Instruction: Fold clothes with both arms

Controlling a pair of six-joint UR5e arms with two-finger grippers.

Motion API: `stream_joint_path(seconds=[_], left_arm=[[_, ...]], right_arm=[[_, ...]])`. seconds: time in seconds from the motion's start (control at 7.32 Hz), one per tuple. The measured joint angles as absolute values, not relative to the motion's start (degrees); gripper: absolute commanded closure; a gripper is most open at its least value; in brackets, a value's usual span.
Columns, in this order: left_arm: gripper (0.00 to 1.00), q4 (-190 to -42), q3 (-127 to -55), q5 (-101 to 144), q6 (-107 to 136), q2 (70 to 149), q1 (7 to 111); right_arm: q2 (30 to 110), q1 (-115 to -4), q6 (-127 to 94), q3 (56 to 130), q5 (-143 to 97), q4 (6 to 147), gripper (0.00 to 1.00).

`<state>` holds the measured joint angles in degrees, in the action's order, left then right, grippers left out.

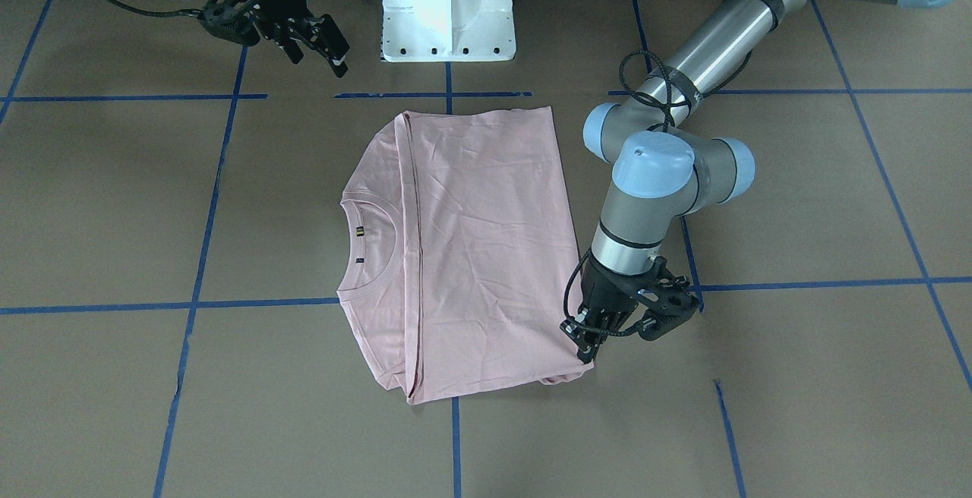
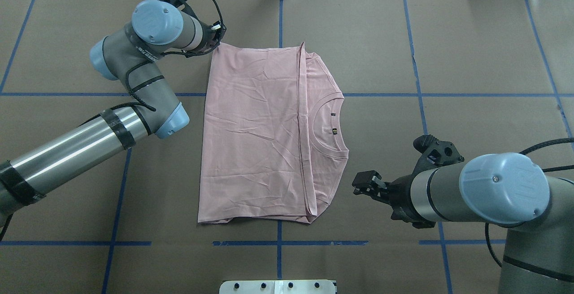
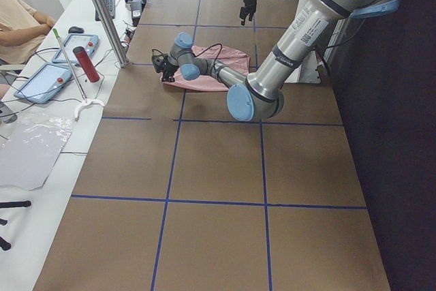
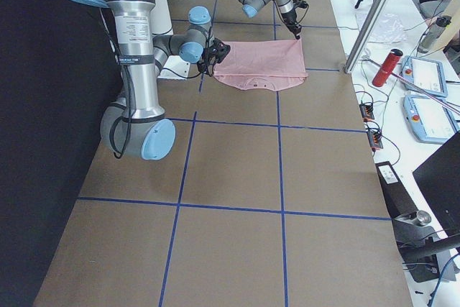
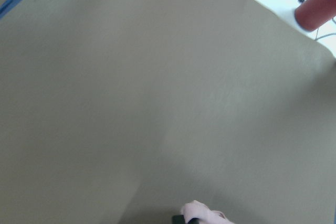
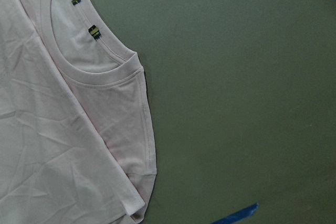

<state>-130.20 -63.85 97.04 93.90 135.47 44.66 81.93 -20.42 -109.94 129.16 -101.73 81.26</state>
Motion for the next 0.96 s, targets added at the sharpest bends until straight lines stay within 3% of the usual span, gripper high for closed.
stream_joint_path(seconds=[0.14,0.55,0.82,0.96], left_arm=[[0.53,-130.6,-64.2,97.2,93.9,135.8,44.9],[0.53,-130.0,-76.3,100.4,94.2,129.8,45.1],[0.53,-130.0,-79.1,102.2,94.6,128.0,45.2],[0.53,-130.0,-79.4,102.4,94.7,127.8,45.2]], right_arm=[[81.2,-20.3,-110.0,128.1,-101.6,81.1,0.0],[72.7,-14.2,-113.9,119.4,-92.2,81.0,0.02],[67.5,-11.2,-118.8,112.3,-88.6,80.8,0.19],[66.0,-10.7,-119.8,110.0,-88.3,80.8,0.19]])
